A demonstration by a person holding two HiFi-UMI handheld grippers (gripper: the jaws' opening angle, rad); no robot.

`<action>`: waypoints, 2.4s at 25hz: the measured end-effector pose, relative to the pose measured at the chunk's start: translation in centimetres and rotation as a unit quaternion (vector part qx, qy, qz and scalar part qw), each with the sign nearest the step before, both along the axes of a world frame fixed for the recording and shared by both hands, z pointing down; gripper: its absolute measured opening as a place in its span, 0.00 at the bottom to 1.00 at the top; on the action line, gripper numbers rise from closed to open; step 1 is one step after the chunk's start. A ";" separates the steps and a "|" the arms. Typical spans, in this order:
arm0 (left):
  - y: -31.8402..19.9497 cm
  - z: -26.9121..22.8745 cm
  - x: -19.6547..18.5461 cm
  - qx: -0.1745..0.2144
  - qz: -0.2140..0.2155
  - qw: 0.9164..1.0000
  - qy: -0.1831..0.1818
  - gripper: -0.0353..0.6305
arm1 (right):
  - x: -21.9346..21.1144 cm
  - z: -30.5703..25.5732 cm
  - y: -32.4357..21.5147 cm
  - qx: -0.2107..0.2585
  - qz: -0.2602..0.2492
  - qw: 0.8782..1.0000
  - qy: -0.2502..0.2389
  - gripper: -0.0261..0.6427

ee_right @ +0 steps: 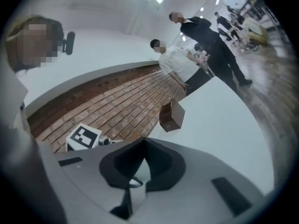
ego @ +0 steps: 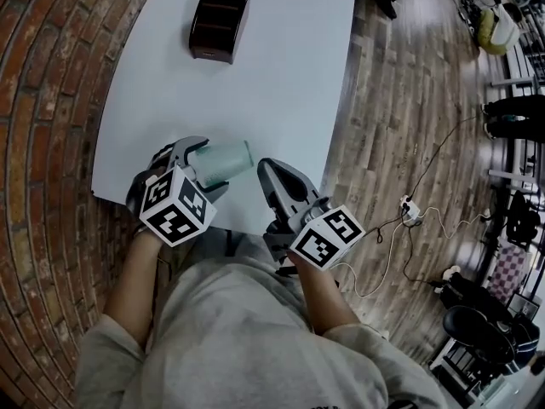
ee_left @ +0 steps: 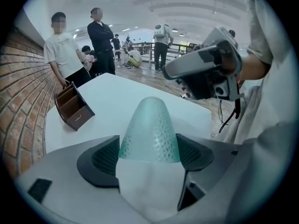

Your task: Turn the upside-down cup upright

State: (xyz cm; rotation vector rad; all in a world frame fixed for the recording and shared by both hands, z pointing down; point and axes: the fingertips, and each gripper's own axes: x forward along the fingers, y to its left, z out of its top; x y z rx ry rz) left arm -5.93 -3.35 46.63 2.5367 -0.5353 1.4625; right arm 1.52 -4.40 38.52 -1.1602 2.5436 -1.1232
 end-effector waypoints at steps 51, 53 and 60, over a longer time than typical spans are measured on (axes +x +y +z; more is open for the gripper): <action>0.9 -3.6 2.6 -0.001 0.016 0.999 0.032 0.61 | -2.8 8.7 2.1 -0.071 -0.076 0.978 0.183 0.05; 1.0 -3.6 2.6 -0.002 0.016 0.999 0.032 0.61 | -3.1 9.0 2.2 -0.075 -0.079 0.978 0.180 0.05; 1.0 -3.6 2.8 -0.003 0.017 0.999 0.036 0.61 | -3.6 9.4 2.5 -0.083 -0.086 0.978 0.171 0.05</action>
